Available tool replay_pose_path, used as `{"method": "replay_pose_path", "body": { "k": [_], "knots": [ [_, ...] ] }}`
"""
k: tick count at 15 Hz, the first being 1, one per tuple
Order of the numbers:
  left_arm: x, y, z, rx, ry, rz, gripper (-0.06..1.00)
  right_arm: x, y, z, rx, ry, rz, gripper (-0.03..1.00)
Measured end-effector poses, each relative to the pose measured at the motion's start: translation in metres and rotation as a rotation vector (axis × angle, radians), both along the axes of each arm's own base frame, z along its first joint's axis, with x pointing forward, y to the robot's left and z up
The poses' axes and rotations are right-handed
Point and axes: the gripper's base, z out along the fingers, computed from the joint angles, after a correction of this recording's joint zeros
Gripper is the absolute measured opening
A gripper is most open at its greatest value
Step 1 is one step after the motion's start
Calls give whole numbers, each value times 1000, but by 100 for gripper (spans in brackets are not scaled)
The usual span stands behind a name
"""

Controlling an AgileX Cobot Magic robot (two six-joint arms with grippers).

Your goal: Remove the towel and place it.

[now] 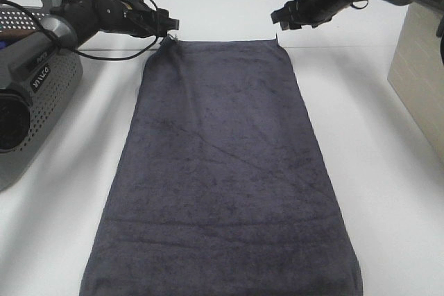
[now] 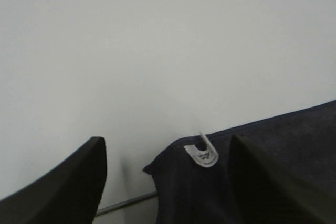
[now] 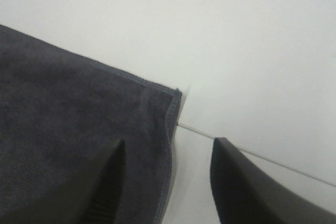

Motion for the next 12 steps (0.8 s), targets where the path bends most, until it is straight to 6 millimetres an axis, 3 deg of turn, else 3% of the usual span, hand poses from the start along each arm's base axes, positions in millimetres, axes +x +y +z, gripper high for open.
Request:
{"method": "replay_pose_path", "body": {
  "k": [5, 6, 10, 12],
  "knots": [
    [-7, -1, 51, 3, 18, -28, 63, -14, 0, 57, 6, -5, 23, 50],
    [-12, -1, 70, 6, 40, -43, 63, -21, -1, 77, 9, 0, 30, 51],
    [-34, 0, 117, 60, 160, -102, 64, -43, -8, 119, 29, 69, -70, 65],
    [-45, 4, 134, 88, 235, -91, 67, -56, -14, 137, -22, 102, -93, 66]
  ]
}}
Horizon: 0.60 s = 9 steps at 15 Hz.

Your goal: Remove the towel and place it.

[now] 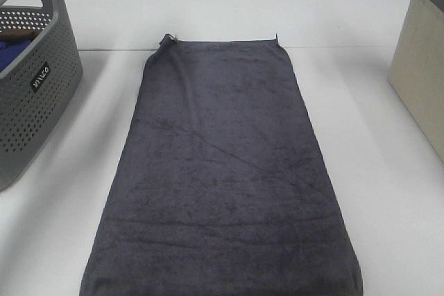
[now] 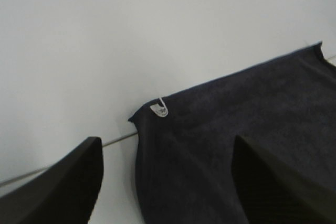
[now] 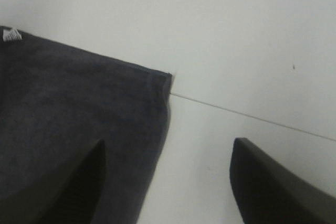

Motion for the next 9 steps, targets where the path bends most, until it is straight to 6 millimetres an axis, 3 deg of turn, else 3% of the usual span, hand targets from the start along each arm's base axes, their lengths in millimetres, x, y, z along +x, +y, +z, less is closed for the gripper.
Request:
{"method": "replay_pose_path", "body": {
  "k": [5, 7, 9],
  "knots": [
    [-31, 39, 60, 67, 125, 169, 71, -53, -22, 69, -122, 86, -122, 66],
    [-36, 52, 78, 52, 97, 225, 71, -64, -25, 84, -118, 79, -144, 66],
    [-37, 55, 80, 44, 96, 237, 71, -68, -25, 90, -101, 73, -166, 66]
  ]
}}
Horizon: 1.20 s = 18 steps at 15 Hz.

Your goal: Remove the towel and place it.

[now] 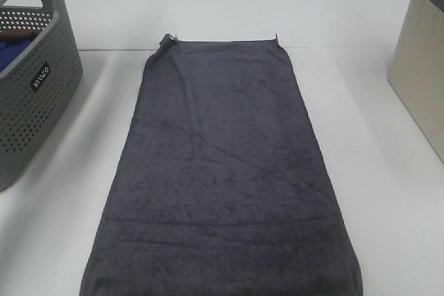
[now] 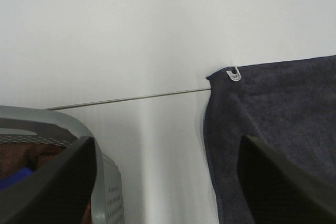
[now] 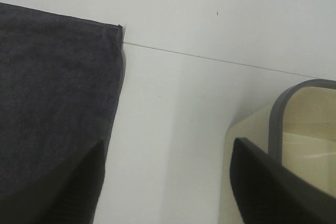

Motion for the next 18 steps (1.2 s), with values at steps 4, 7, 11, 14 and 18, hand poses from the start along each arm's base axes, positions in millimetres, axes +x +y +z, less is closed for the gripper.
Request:
{"method": "replay_pose_path", "body": {
  "k": [4, 7, 11, 14, 18],
  "knots": [
    [-22, 4, 32, -9, -7, -5, 71, -34, 4, 26, 115, -12, 5, 66],
    [-56, 10, 58, 16, 26, -9, 71, -79, -1, 37, 129, 24, 10, 66],
    [-125, 20, 63, 50, 146, -32, 71, -162, -12, 43, 126, 48, 7, 66],
    [-189, 29, 65, 37, 125, -5, 71, -222, -21, 30, 144, 73, -23, 66],
    [-277, 43, 67, 9, 45, 34, 71, -304, -32, 7, 153, 43, -27, 66]
  ]
}}
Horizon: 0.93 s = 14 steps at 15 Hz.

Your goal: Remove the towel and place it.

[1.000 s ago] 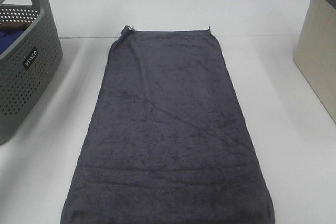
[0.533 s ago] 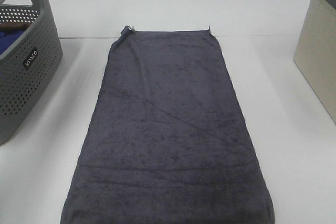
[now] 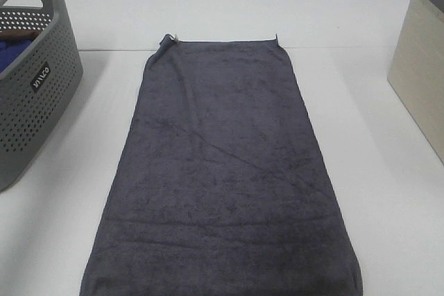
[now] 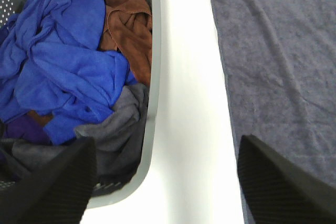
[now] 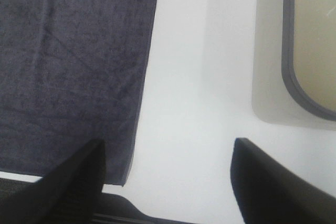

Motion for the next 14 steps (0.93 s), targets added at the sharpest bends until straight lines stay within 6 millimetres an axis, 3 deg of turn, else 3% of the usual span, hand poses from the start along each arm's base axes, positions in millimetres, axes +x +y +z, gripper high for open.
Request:
{"method": "replay_pose_path", "body": {
  "k": [4, 6, 7, 9, 10, 11, 14],
  "knots": [
    [-70, 12, -16, 12, -50, 8, 71, -76, -11, -16, 14, -144, -3, 66],
    [-100, 18, -27, 31, -104, 11, 71, -104, -15, -30, 23, -207, -3, 66],
    [-124, 22, -43, 45, -150, 12, 71, -123, -18, -46, 27, -244, -3, 66],
    [-149, 26, -63, 47, -186, 13, 71, -137, -21, -64, 17, -274, -11, 66],
    [-149, 26, -63, 47, -186, 13, 71, -137, -21, -64, 17, -274, -11, 66],
    [-168, 29, -84, 43, -200, 12, 71, -147, -24, -82, 4, -293, -15, 66],
    [-195, 31, -102, 15, -284, 12, 71, -158, -26, -108, 8, -331, -15, 66]
  ]
}}
